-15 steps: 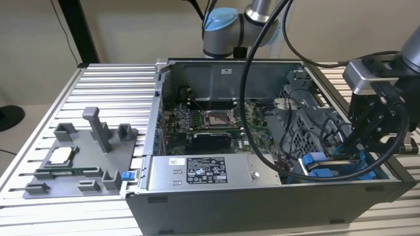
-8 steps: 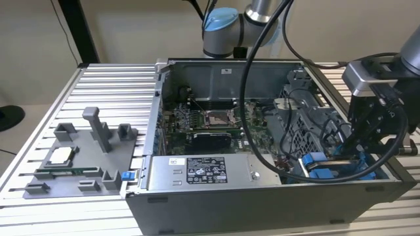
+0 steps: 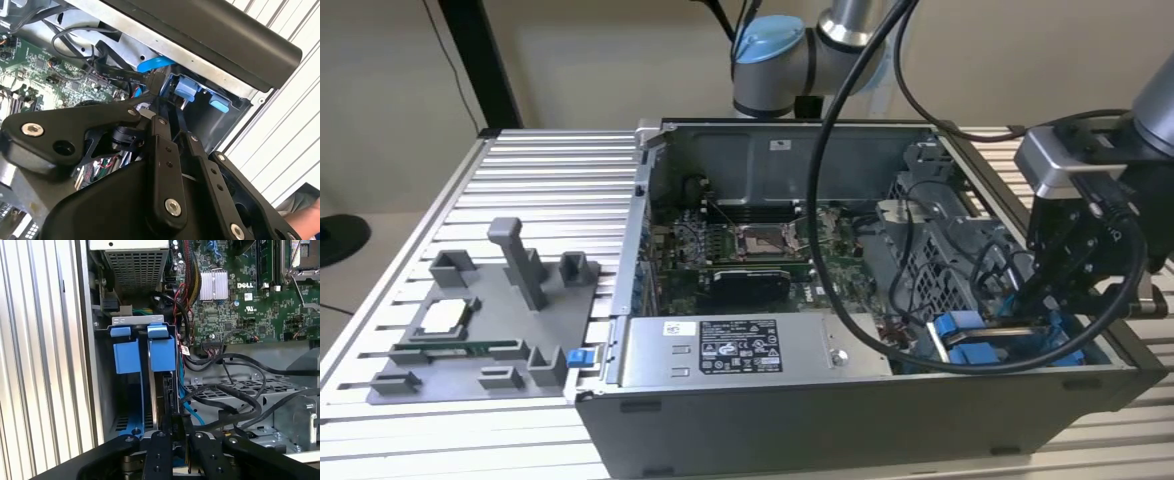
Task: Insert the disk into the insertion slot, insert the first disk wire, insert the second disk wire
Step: 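Insert the first disk wire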
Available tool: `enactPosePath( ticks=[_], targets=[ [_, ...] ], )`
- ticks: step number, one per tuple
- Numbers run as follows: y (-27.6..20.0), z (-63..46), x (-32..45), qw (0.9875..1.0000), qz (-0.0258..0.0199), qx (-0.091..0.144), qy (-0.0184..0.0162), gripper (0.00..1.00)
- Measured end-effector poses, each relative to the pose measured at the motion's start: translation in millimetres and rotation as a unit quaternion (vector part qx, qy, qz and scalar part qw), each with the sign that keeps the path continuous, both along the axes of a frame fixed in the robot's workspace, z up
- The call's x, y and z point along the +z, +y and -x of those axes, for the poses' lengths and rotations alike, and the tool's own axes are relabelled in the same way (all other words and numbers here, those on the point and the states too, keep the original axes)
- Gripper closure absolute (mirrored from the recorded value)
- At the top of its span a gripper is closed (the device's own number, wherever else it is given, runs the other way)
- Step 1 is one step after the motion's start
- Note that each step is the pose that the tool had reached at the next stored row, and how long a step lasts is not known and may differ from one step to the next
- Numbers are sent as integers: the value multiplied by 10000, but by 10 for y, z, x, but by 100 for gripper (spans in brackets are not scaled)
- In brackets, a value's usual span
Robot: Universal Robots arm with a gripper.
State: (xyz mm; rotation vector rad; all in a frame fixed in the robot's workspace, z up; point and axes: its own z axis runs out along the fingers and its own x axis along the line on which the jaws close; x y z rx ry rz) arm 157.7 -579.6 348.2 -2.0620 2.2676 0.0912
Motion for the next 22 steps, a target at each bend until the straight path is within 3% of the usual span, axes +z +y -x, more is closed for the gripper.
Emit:
enactPosePath(
  ticks=[13, 22],
  targets=[
    [-19, 3, -42, 10000, 18, -34, 2, 100],
    [7, 6, -87, 10000, 25, -36, 1, 100]
  ],
)
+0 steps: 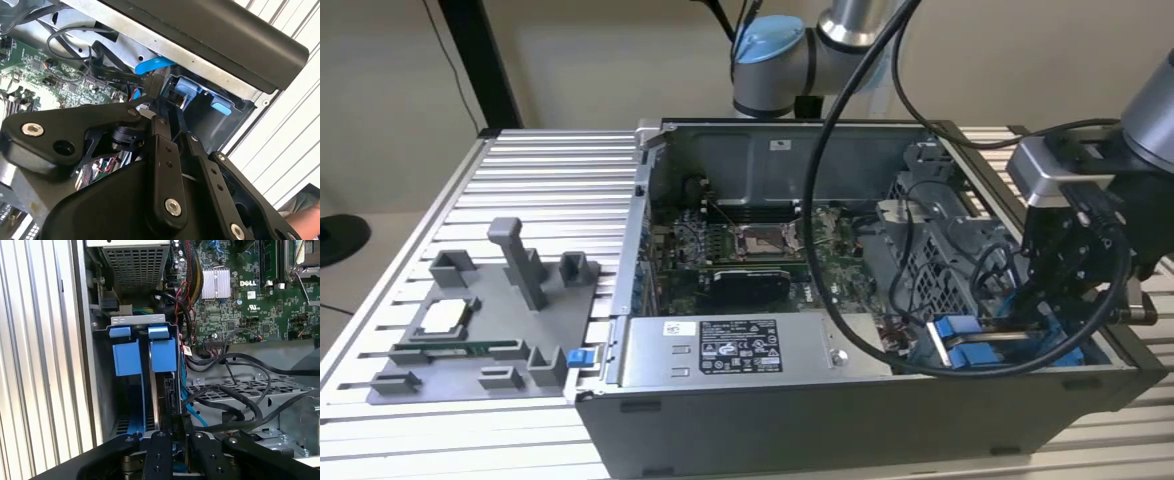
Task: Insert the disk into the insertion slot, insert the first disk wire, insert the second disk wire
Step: 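Insert the first disk wire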
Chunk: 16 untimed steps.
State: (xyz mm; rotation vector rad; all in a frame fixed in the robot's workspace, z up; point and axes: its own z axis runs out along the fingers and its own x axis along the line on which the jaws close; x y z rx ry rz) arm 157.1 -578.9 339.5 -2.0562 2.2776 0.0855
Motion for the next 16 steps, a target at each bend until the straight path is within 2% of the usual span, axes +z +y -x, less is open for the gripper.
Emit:
enactPosePath(
  ticks=[8, 12, 13, 14, 16],
  targets=[
    [6, 0, -74, 10000, 22, 19, -1, 100],
    [9, 0, -110, 10000, 14, 21, -1, 100],
    [9, 0, -94, 10000, 8, 21, -2, 0],
    [8, 0, -58, 10000, 1, 21, -2, 0],
    [9, 0, 47, 10000, 16, 22, -1, 0]
  ],
)
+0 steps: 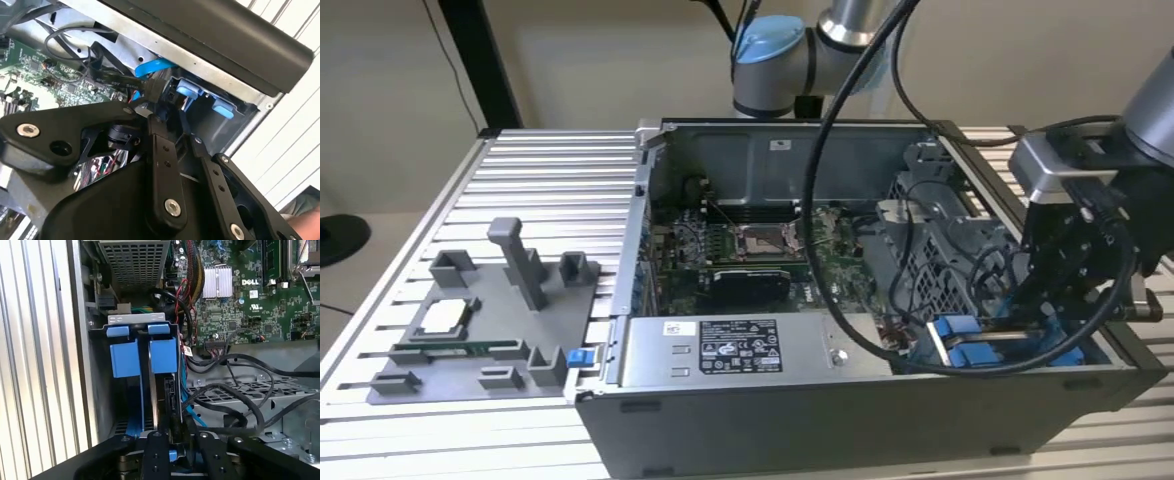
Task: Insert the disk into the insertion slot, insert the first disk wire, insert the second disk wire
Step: 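Insert the first disk wire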
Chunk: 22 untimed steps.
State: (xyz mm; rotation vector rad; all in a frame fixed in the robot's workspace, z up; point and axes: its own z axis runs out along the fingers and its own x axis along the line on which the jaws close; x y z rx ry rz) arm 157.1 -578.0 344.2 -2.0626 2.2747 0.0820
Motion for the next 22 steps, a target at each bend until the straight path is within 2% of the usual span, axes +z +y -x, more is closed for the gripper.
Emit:
enactPosePath(
  ticks=[6, 11, 17, 22],
  targets=[
    [0, 0, 273, 10000, 0, 0, 0, 0],
    [7, 0, 402, 10000, 4, 0, 0, 0],
    [6, -9, 411, 10000, 5, 1, 1, 0],
    [6, -128, 410, 10000, 4, 1, 14, 0]
  ],
)
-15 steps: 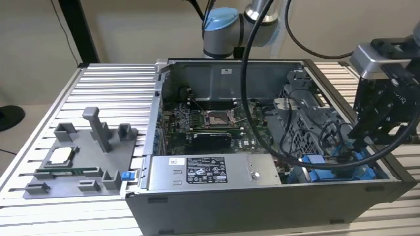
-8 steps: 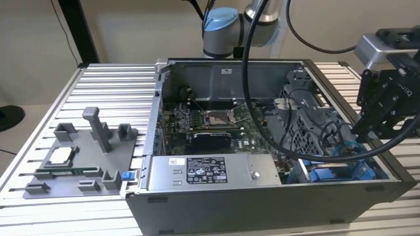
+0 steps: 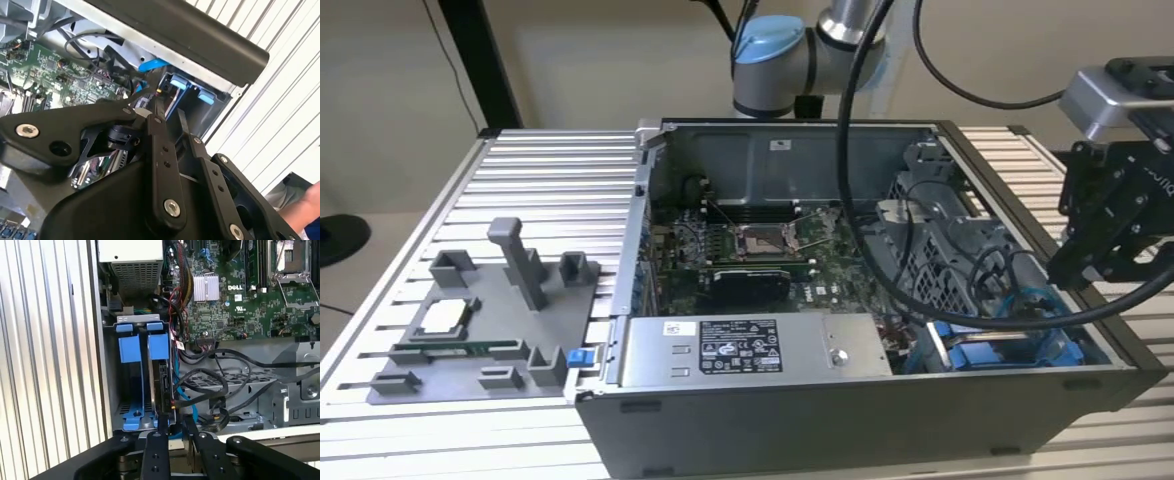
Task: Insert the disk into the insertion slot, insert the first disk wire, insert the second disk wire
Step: 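Insert the first disk wire, then insert the second disk wire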
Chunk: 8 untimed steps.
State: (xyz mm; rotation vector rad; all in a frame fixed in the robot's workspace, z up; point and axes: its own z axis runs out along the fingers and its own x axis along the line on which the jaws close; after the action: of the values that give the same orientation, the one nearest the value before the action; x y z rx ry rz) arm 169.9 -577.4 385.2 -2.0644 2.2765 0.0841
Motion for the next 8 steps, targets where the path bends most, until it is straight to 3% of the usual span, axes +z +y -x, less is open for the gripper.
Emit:
enactPosePath(
  ticks=[3, 8],
  targets=[
    [14, -46, 1, 10000, 0, 2, 0, 0],
    [93, -109, 0, 10000, 0, 2, 0, 0]
  ],
)
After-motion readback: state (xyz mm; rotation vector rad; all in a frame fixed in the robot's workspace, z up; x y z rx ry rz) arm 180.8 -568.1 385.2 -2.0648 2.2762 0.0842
